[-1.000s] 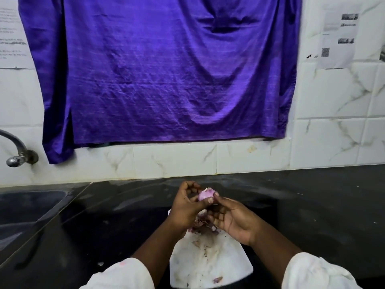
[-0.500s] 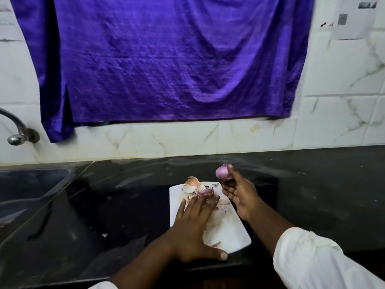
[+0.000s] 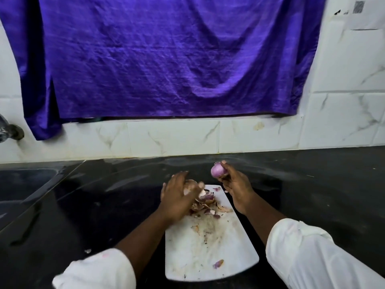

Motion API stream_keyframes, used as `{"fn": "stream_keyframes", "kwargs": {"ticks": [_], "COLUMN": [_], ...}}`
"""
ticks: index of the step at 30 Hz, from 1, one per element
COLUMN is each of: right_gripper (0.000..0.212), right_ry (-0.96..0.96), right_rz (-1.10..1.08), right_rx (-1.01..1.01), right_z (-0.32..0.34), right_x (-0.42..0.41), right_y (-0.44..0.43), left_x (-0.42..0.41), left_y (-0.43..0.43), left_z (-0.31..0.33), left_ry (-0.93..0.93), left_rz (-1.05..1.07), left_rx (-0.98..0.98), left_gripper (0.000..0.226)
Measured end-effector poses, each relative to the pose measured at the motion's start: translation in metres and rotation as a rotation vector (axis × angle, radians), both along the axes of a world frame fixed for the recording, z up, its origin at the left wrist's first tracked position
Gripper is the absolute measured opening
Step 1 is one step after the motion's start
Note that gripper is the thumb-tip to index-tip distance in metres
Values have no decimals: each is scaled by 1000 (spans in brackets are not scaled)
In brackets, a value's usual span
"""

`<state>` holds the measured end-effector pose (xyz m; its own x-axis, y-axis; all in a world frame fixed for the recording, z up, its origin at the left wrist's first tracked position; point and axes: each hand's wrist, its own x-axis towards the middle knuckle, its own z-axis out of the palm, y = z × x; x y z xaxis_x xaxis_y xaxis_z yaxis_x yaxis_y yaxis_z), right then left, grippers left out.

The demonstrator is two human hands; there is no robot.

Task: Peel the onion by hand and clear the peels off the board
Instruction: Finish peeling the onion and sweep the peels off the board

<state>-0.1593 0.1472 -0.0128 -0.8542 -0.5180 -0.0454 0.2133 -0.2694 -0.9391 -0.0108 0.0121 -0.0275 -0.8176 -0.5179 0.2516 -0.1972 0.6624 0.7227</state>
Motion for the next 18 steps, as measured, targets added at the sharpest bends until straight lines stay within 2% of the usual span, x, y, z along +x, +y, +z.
{"fn": "stream_keyframes", "kwargs": {"ticks": [2,4,6,9,12,16,18], "right_gripper": [35,37,34,32,32,37,39], "right_ry": [56,85,72,57,121,187,187], "right_rz": [27,65,99,145,186,213,161], "right_rx": [44,97,110,75,136,138,114], "right_z": [0,-1,-1,0,0,1,5], "right_x": [-4,-2,2,11,26,40,36], "right_y": [-10,-15,-17,-12,-2,18,27], "left_x": [-15,-21,-22,-21,-11,6,11], "left_y": [-13,-20,-20,-10,4,8,4], "left_z": [5,5,1,-1,4,6,7], "left_ry": [-6,-46,-78,-53,-29,56,115], "left_rz": [-1,-75,-146,-214,-193,-166,-145], "left_rx": [270,376,407,464,491,455,472], "left_gripper": [103,117,113,90,74,85,94]}}
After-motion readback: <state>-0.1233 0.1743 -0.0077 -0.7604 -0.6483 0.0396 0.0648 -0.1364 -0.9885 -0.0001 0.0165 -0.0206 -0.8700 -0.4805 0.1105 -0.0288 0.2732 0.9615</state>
